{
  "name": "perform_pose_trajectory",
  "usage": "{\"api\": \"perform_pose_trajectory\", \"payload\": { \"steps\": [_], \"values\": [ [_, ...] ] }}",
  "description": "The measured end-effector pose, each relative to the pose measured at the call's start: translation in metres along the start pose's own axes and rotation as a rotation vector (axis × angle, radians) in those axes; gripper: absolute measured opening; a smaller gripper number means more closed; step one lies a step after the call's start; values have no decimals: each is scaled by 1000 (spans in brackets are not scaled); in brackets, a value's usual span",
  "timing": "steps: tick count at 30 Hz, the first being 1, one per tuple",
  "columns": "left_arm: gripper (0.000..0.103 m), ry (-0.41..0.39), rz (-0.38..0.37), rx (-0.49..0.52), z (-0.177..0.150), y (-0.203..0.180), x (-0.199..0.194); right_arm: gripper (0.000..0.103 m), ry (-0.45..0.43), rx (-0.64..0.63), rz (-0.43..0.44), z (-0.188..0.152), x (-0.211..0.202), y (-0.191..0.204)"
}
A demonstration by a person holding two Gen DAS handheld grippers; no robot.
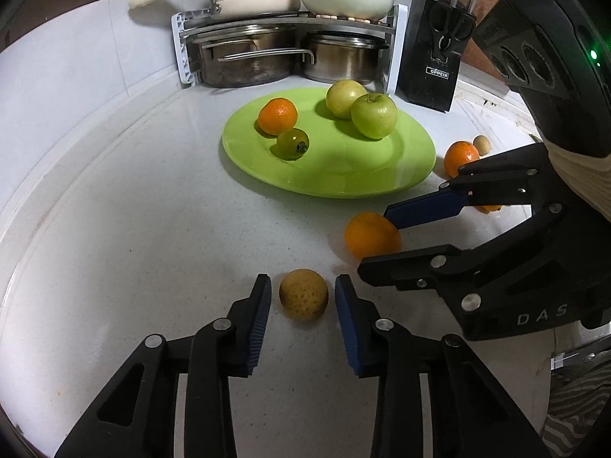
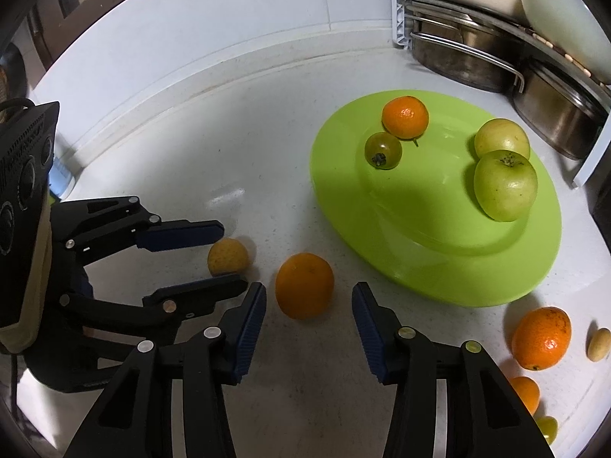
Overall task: Organize fruits
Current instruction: 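Reach the left tool to the small brown fruit while the right tool reaches an orange, then close the left tool on the brown fruit while the right tool grips the orange, lift both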
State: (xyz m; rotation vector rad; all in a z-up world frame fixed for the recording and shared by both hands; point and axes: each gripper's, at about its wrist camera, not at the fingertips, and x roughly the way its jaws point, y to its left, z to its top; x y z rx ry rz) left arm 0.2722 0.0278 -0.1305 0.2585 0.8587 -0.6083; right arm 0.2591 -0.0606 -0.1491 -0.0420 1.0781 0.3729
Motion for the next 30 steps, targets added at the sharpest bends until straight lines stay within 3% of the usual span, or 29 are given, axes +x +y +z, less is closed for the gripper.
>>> {"api": "perform_pose_trajectory", "payload": {
  "steps": [2,10,30],
  "values": [
    [27,-2,-5,-3,1,1,0,45,2,-2,2,1,2,-1],
    [26,-3,-9,-21,1,1,0,33,6,-8,9,5,9,-1],
    [26,-38,7,-95,4,-7,-25,33,-52,-6,6,-1,-17,3]
  ]
}}
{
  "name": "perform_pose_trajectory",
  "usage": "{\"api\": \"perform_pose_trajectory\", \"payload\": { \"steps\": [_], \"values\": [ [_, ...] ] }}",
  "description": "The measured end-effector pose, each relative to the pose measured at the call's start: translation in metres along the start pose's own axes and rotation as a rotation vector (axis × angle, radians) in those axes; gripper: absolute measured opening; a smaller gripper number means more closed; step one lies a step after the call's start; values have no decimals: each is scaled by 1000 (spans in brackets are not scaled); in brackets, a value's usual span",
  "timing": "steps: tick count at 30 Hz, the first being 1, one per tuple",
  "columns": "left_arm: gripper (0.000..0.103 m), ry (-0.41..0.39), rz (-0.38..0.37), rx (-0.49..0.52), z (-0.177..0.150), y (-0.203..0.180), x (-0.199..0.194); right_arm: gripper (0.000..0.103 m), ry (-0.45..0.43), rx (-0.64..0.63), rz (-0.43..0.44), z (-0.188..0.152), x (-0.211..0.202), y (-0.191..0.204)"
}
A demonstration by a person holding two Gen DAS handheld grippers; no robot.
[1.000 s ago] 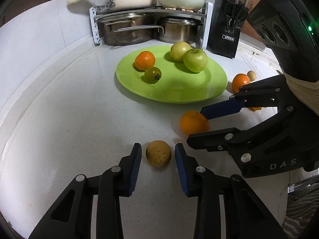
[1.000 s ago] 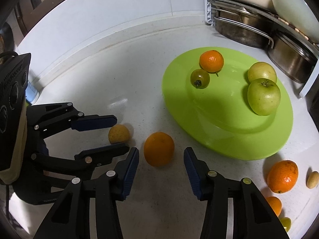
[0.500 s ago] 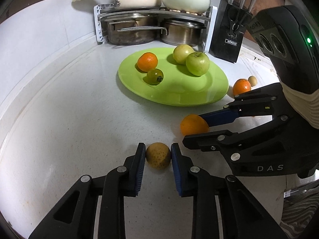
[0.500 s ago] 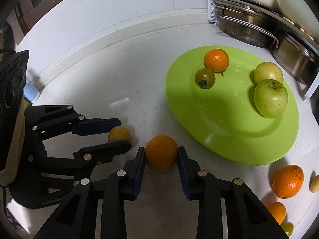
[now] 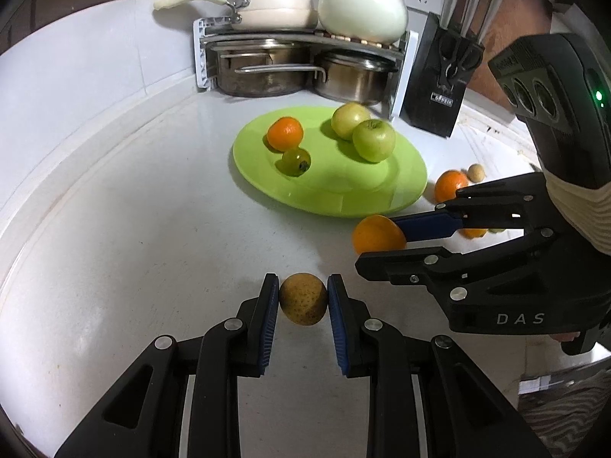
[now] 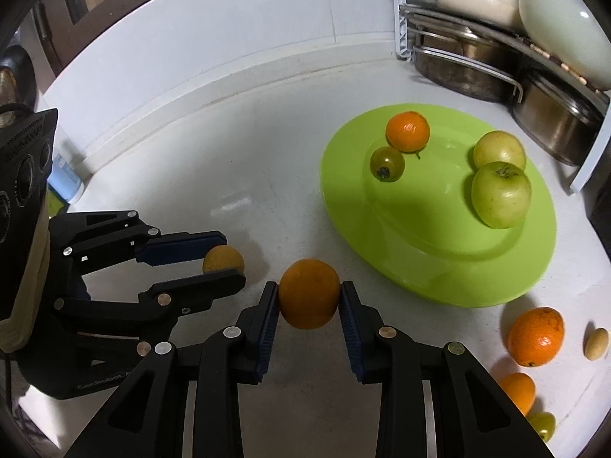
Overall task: Organize fruits
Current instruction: 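Close the left tool on the brown fruit while the right tool grips the orange, lift both, then carry the brown fruit and orange over the green plate with both tools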
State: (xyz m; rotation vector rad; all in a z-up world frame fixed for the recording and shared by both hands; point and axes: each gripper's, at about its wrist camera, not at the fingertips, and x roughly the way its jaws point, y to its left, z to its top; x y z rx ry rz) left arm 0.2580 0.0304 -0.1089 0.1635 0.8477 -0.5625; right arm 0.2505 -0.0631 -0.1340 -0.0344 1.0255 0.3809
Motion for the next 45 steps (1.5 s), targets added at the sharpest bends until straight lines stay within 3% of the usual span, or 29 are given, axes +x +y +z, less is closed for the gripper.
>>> {"api": "perform_pose_trajectory", "payload": {
  "steps": [15,29,45],
  "values": [
    [26,-94,6,-17,26,-24,-27,33,-110,36,-36,0,-52,-16],
    [26,-189,21,21,71,-43,-42,33,-227,50,-79,26,-96,-38],
    [26,-201,39,14,124,-42,-22,33,-242,41,-85,69,-100,-71]
  ]
}}
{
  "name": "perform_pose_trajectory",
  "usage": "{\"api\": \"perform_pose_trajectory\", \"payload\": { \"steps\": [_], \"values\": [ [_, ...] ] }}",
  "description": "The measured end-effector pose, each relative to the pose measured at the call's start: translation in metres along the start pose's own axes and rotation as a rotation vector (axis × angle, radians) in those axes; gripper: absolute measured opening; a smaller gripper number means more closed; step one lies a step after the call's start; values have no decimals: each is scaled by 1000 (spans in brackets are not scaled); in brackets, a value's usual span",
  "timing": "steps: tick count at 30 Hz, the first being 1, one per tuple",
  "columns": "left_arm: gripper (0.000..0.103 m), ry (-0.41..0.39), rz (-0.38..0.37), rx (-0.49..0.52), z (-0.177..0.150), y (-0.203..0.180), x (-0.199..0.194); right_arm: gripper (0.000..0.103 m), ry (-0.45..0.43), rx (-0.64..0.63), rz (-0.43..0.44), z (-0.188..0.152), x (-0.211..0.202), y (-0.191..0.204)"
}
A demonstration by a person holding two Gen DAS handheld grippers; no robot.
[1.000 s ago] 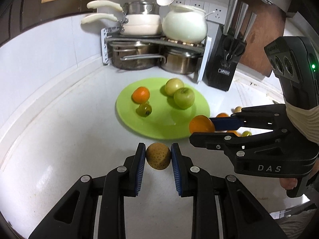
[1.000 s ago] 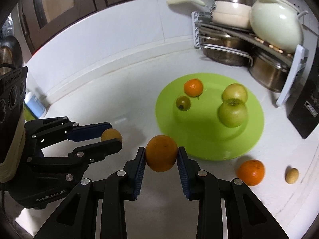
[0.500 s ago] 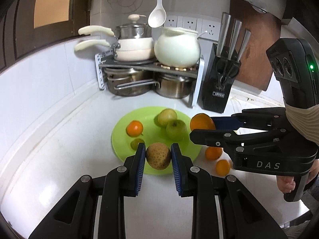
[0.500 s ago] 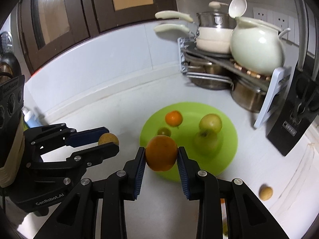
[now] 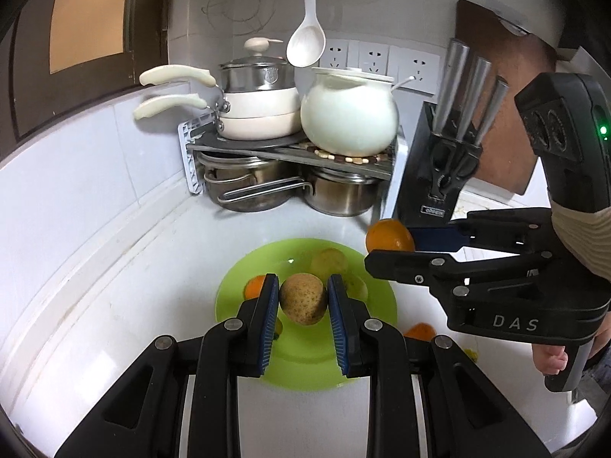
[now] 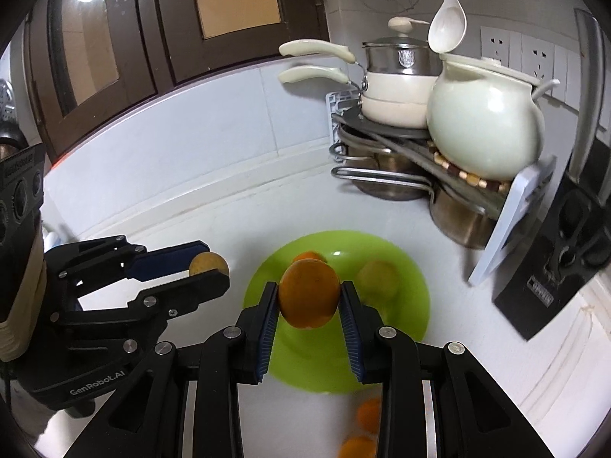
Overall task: Organize fruits
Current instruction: 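Carry the brown fruit and orange over the green plate with both tools, then lower both fruits onto the plate and open both tools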
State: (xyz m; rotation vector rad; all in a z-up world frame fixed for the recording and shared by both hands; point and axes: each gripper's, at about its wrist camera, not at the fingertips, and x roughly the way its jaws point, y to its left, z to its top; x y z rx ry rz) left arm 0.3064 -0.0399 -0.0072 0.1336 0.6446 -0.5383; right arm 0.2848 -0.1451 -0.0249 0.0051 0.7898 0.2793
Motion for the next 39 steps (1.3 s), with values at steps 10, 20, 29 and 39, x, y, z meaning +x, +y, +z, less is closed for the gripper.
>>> {"api": "perform_pose_trajectory", "payload": {
  "steps": [10,20,29,39],
  "values": [
    [26,39,-4,-39,23,18,36,33,40,7,14,24,29,-25],
    [26,79,-10,-72,34,36,80,33,98,4,38,33,75,-48],
    [26,128,-13,-78,38,43,117,33,45,-1,24,35,113,-63],
    [26,189,-26,-92,28,54,152,33,95,-11,24,35,140,-67]
  ]
}}
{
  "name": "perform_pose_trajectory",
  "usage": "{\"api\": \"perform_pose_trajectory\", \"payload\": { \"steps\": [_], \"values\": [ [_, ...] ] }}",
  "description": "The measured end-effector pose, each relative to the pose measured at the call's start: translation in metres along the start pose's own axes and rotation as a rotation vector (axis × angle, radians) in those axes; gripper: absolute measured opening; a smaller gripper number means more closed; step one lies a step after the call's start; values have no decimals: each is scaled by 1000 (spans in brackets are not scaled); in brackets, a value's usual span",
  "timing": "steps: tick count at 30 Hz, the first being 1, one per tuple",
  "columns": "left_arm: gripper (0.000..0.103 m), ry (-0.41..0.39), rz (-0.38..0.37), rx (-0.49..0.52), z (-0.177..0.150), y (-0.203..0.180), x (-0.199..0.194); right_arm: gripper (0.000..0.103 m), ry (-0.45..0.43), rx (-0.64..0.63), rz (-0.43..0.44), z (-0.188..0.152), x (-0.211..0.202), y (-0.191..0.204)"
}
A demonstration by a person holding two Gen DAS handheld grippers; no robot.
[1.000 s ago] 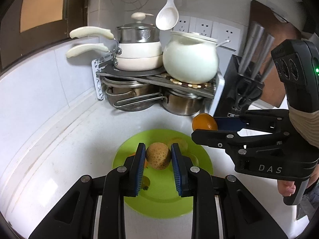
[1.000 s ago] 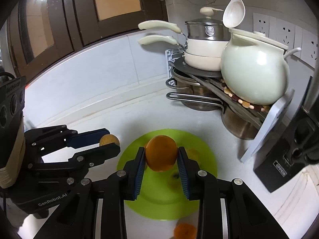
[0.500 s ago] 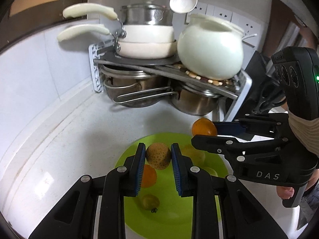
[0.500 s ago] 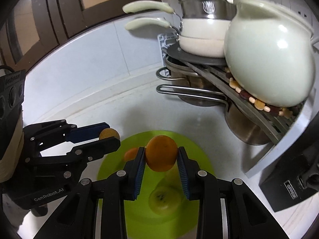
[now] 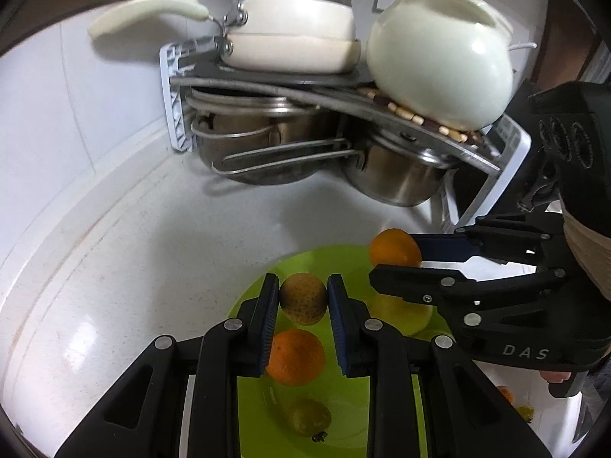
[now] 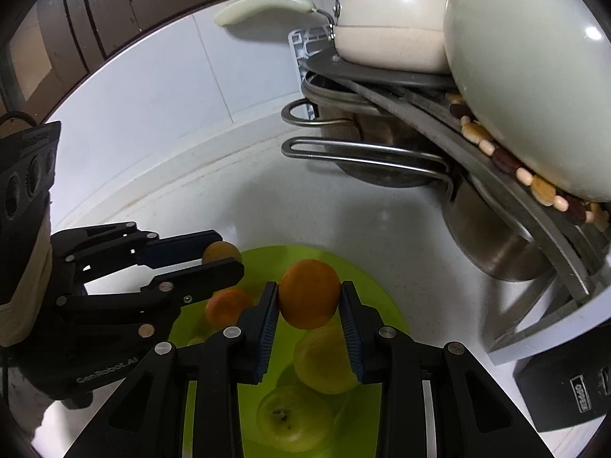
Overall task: Organize fruits
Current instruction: 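Lower both fruits onto the plate and open both tools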
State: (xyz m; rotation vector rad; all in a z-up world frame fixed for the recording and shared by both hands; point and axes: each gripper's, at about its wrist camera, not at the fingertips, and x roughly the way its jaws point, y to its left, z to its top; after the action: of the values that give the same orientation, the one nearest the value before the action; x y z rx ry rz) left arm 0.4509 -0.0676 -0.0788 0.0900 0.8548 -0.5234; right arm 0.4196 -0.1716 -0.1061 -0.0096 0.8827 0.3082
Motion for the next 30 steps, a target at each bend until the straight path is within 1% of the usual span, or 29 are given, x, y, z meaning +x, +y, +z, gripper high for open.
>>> {"api": "perform_pose_trajectory", "payload": {
  "steps": [4,6,9,11,13,18,26,27,30],
  "values": [
    [27,4,-4,-3,-2,-1,4,33,7,4,7,-1,4,-2],
    [28,0,-8,-1,-3,-2,4,33,9,12,16,-2,4,-3],
    [29,-4,1,-7,-3,-1,2,33,22,38,45,-1,2,-4],
    [29,-11,13,-13,-5,-1,-2,33,16,40,41,-1,0,-3],
    [29,-13,24,-16,-5,0,-5,33,32,32,37,-1,-3,-2],
    [30,-38,59,-1,-8,-7,-21,33,6,10,15,-3,-17,5],
    [31,-90,62,-1,-11,-17,-54,33,-44,4,19,-9,-49,16],
    [32,-96,65,2,-12,-19,-58,33,-32,10,18,-9,-53,17],
    [32,-116,67,7,-15,-23,-71,33,-38,11,16,-12,-65,21]
  ]
}}
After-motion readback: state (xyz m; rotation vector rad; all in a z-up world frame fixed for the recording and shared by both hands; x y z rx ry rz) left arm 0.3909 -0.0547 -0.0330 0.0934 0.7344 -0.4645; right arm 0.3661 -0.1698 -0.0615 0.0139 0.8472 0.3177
